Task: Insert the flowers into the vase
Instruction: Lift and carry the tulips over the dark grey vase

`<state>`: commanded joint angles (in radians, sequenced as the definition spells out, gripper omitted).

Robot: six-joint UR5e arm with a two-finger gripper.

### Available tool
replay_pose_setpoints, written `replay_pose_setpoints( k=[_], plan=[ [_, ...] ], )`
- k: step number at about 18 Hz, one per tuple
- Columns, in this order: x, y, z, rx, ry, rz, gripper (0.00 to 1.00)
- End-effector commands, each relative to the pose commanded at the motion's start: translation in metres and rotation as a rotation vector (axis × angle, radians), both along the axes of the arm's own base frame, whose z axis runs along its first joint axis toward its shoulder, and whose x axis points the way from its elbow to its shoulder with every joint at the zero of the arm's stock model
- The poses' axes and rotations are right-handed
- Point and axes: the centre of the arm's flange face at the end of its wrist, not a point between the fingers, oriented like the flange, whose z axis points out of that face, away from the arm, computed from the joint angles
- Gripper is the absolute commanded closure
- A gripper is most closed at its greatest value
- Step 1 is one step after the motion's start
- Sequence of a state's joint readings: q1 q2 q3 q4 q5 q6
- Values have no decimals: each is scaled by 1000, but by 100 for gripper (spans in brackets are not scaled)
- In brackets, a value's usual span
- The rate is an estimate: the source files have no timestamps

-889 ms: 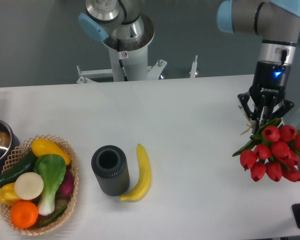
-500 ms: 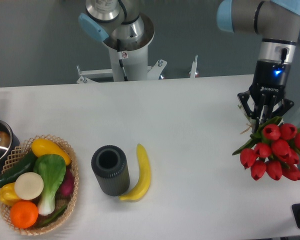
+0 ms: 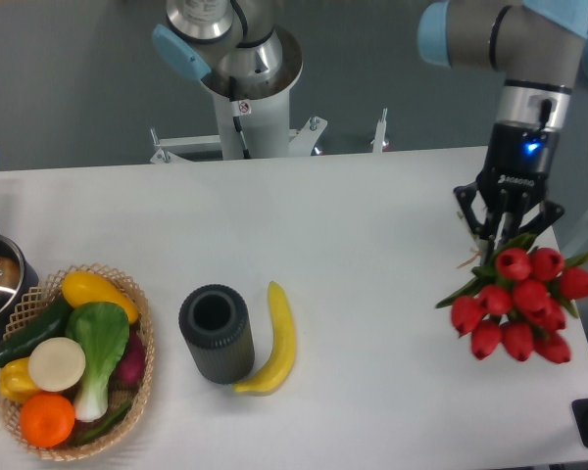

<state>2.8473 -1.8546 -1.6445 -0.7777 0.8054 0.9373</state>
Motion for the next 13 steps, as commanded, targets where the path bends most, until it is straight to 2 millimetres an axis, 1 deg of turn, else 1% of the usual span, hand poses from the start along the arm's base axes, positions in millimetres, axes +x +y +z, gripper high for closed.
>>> replay_pose_setpoints(
  k=[2,4,5,7,8,10,11,13],
  plan=[
    [14,20,5,32,-4,-50,90],
    [27,38,17,100,-11,-107,90],
    [35,47,18,133,-26,-138,90],
    [50,60,19,192,-57,-192,90],
    [55,65,22,221,-63,-216,90],
    [72,81,26,264,-37,-298,90],
    [86,94,28,299,-35,-355,90],
    [100,102,27,369,-60,-412,90]
  ],
)
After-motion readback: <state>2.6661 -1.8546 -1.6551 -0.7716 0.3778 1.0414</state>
